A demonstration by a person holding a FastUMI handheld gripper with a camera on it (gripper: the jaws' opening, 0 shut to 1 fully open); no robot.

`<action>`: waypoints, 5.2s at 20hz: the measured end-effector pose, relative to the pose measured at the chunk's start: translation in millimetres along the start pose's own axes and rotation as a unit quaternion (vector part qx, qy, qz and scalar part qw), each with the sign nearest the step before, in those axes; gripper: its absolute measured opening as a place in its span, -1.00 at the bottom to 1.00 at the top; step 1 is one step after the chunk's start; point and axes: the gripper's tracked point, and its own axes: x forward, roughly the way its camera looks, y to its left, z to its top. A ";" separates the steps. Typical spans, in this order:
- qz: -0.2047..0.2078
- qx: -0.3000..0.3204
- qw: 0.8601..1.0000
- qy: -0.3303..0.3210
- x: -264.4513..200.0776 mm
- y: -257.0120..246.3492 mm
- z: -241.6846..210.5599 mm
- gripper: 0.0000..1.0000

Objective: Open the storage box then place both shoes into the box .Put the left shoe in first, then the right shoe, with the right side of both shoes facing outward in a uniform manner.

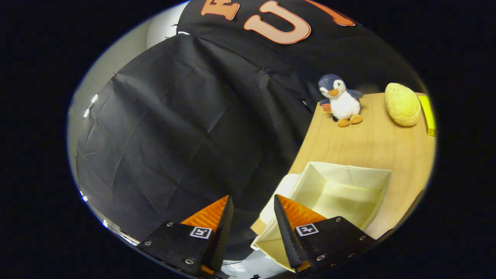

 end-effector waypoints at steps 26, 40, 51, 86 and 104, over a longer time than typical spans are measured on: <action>-0.363 -0.055 0.929 0.052 -197.7 -311.0 -121.8 0.60; -0.409 -0.073 0.905 0.089 -179.8 -357.5 -140.4 -0.13; -0.435 -0.028 0.897 0.077 -174.7 -375.8 -136.9 -0.85; -0.297 -0.025 0.953 0.058 -5.6 -107.5 -33.1 -0.93; -0.308 0.057 0.931 0.189 80.1 -120.2 -130.4 -0.67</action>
